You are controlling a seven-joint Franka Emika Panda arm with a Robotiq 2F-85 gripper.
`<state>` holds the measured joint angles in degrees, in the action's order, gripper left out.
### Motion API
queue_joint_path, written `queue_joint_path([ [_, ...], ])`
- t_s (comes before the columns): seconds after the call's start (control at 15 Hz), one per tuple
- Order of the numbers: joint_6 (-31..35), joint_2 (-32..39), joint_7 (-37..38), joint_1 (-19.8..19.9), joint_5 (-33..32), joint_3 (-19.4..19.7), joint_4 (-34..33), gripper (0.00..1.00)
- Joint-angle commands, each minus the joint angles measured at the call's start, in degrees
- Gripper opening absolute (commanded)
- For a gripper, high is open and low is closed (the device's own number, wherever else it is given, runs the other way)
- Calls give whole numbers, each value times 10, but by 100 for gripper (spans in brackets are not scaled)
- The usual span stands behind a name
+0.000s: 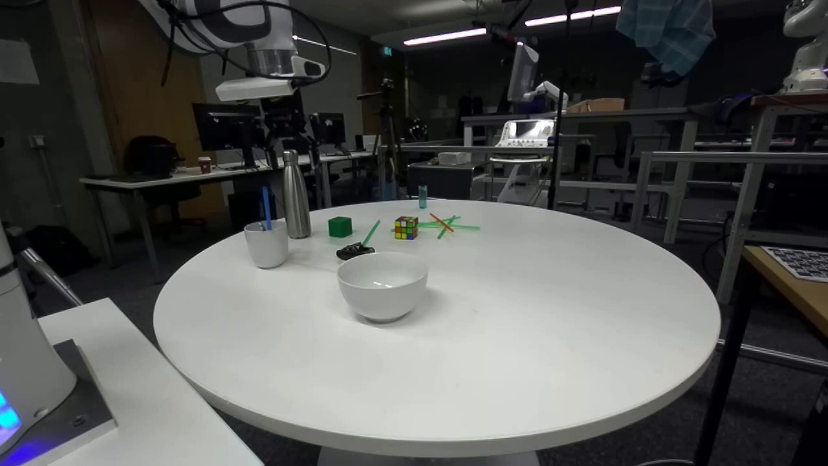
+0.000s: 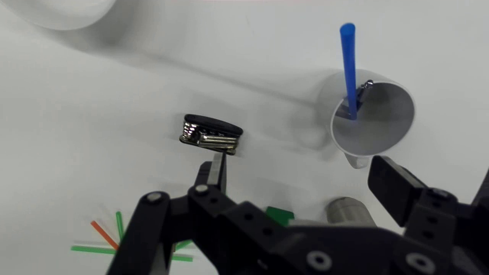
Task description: Put the silver flask on top of the green block
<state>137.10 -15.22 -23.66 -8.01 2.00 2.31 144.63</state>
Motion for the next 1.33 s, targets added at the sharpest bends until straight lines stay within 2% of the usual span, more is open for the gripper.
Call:
queue_joint_path([
  [0.0, -35, 25, -81, -20, 75, 12, -49, 100],
  [0.33, -76, 31, -199, -27, 199, 24, -81, 100],
  [0.53, -91, 37, -234, -20, 243, 23, -91, 100],
  [0.8, -28, 51, -213, -11, 237, 5, -90, 100],
  [1.0, 37, 67, -227, -17, 249, -2, -84, 100],
  [1.27, 63, 92, -234, -18, 274, -9, -87, 100],
])
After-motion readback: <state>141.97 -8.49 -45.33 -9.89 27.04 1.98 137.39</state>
